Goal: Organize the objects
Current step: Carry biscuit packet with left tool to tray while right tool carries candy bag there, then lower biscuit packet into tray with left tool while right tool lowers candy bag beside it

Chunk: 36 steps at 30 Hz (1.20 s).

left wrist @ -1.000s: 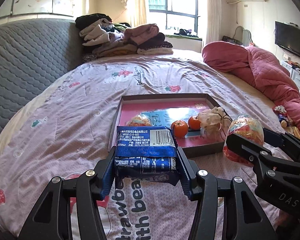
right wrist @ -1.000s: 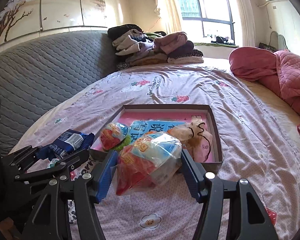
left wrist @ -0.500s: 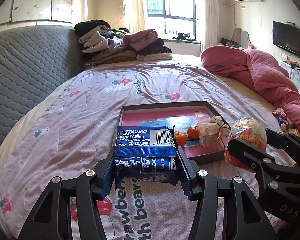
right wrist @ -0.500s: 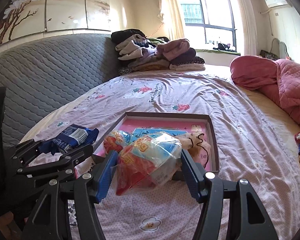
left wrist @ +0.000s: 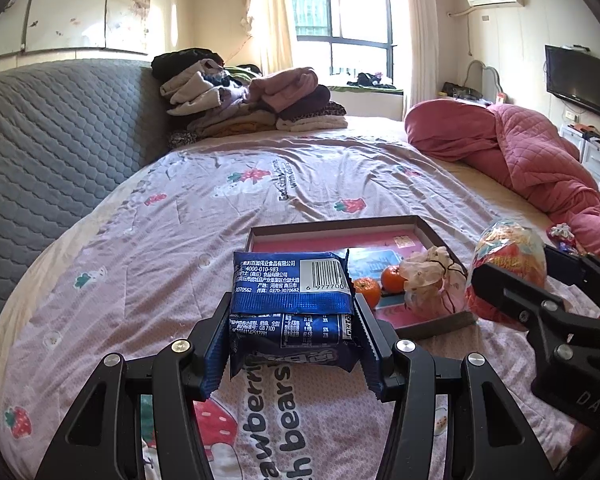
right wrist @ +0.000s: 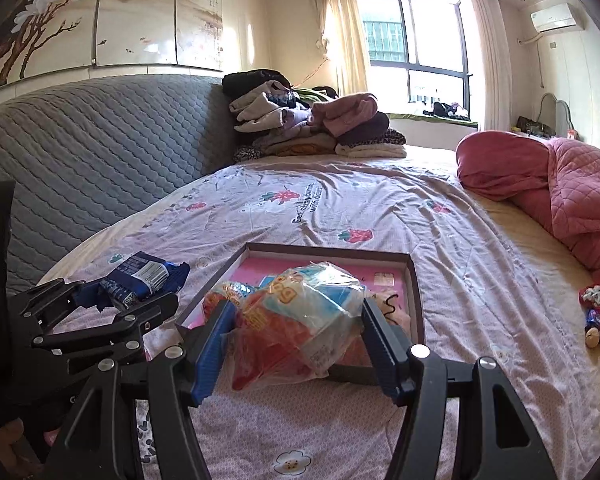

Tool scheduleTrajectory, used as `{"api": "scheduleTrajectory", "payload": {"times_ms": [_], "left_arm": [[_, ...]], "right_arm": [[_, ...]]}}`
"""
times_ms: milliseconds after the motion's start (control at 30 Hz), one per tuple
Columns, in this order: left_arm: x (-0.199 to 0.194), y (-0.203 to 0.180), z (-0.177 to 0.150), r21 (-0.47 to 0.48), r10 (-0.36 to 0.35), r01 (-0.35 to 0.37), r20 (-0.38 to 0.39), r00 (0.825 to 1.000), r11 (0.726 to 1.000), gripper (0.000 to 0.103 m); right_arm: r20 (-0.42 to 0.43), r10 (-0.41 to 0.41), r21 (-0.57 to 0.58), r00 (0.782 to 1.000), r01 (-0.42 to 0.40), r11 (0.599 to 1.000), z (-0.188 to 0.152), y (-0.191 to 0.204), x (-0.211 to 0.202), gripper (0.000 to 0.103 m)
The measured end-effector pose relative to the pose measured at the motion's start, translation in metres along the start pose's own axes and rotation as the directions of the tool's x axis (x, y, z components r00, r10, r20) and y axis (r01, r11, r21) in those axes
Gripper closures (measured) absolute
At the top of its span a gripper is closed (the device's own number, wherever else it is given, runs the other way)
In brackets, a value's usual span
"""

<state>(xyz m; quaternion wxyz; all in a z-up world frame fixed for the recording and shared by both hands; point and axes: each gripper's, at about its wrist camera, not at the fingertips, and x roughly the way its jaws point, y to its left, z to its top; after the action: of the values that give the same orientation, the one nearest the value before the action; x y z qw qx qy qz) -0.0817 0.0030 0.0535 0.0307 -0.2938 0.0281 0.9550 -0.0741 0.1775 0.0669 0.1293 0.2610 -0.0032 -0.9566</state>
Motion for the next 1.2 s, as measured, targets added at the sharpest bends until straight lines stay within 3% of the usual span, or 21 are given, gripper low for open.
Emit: {"api": "scheduleTrajectory", "payload": {"times_ms": [733,1200], "left_arm": [[0.018,-0.003,0.021,0.007,-0.002,0.002,0.014,1.000,1.000,0.046],[0.052,0.007,0.045,0.021,0.019,-0.019,0.020,1.000,1.000,0.046]], "right_arm": [[0.030,-0.009,-0.020,1.000,0.010,1.000,0.024,-0.001,0.014,0.040],[0.032,-0.029,-0.039,0.999,0.030,0.999,0.039,-0.005,0.039,0.040]]}}
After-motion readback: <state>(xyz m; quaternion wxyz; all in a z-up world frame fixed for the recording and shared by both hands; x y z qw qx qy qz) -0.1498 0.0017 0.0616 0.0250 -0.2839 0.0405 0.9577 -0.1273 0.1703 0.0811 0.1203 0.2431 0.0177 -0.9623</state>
